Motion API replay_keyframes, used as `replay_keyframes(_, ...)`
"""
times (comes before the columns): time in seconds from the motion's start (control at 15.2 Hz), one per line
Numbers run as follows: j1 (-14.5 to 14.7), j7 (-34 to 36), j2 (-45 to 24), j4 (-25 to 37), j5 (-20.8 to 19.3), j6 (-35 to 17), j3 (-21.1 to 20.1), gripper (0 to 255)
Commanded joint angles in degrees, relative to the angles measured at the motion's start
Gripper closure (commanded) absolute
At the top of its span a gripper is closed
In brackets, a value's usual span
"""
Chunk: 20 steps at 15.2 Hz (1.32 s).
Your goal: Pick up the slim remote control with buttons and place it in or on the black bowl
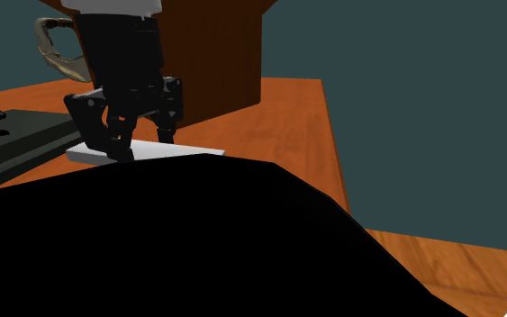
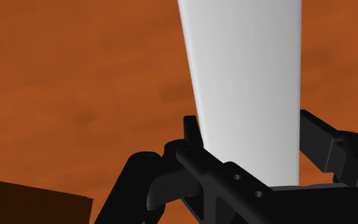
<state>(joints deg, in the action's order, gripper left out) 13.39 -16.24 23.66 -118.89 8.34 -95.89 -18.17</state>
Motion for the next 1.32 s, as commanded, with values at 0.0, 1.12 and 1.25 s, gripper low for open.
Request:
replay_keyframes(0.0, -0.02, 0.0, 0.0, -0.07, -0.02, -0.03, 0.02, 255)
replay_keyframes(1.12, -0.64, 1.11, -3.44, 16.27, -1.16, 12.93, 0.46, 255)
replay_keyframes(1.25, -0.7, 1.3, -4.11, 18.49, -1.32, 14.5, 0.44, 255)
